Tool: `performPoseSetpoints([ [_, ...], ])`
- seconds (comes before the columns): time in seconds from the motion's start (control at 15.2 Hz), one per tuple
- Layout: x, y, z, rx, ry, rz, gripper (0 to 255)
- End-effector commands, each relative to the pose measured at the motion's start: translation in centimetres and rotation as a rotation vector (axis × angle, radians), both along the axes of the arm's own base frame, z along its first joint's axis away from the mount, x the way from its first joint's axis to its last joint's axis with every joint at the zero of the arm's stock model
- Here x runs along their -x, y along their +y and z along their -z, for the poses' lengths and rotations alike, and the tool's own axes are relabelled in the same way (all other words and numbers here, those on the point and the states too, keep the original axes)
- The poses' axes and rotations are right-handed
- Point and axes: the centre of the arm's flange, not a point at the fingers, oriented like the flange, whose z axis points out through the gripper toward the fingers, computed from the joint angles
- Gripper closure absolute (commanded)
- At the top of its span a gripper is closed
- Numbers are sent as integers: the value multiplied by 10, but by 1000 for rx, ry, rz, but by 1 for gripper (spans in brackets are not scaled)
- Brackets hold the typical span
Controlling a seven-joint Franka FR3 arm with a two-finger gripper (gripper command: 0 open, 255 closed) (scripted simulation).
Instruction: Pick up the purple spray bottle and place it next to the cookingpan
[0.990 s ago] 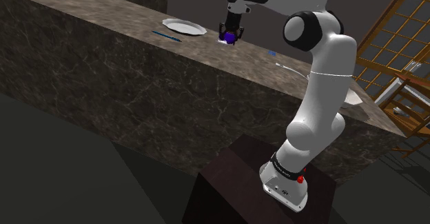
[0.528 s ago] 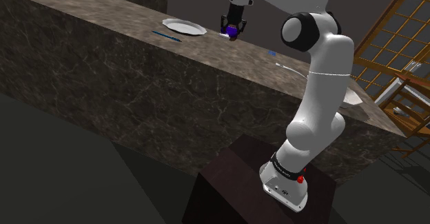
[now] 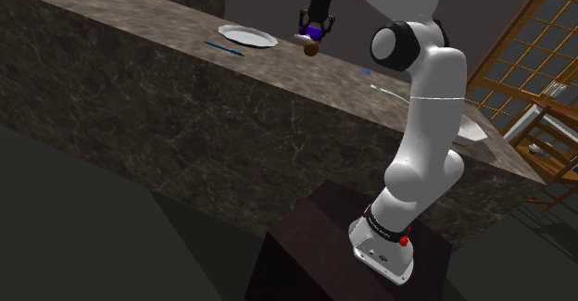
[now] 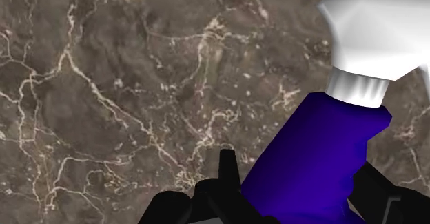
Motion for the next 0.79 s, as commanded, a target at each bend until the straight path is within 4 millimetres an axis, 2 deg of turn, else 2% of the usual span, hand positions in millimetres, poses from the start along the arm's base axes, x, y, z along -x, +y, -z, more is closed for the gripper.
performPoseSetpoints([
  [0.0,0,0,-11,0,0,0,255],
  [0.13,0,0,-18,0,0,0,255],
  [0.73,116,29,-19,0,0,0,255],
])
